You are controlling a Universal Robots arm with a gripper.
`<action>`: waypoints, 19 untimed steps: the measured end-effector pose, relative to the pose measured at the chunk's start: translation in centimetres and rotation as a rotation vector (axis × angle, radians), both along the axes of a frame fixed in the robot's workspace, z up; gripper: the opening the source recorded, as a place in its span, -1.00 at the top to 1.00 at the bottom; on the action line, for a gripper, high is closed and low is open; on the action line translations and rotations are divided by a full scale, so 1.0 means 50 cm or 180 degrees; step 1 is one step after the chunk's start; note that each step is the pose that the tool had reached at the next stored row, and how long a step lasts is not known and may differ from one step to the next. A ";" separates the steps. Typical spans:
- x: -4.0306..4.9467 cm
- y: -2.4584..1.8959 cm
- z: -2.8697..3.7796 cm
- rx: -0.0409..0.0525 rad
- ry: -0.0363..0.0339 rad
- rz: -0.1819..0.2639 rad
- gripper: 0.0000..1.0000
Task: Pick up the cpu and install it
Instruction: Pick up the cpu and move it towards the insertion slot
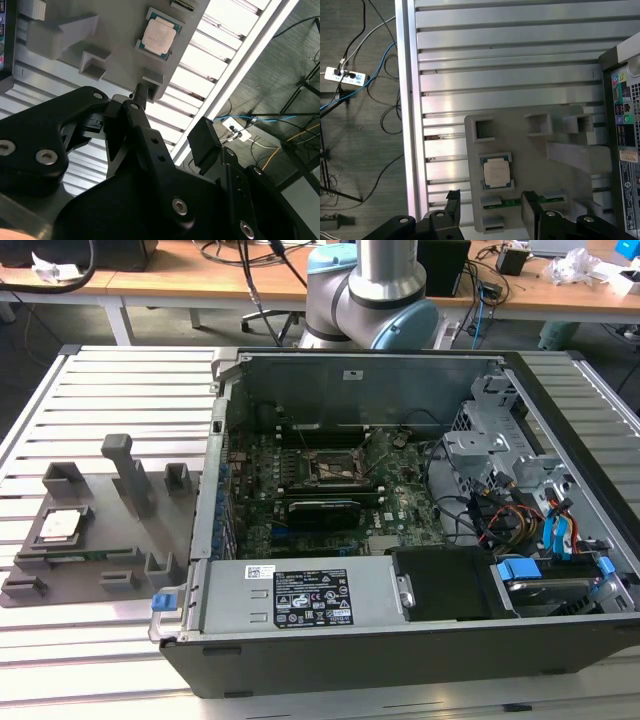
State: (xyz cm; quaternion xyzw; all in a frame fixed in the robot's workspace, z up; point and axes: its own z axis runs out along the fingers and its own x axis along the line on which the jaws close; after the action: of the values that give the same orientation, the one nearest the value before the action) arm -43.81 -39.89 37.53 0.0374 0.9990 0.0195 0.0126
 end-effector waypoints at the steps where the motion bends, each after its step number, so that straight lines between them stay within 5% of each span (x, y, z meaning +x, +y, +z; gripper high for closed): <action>1: 0.000 0.0000 -0.001 0.0000 0.0000 0.0000 -0.20; 19: 0.000 0.0000 -0.012 0.0000 0.0000 0.0000 -0.20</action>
State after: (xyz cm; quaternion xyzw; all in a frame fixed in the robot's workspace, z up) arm -43.81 -39.89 36.94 0.0374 0.9990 0.0195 0.0126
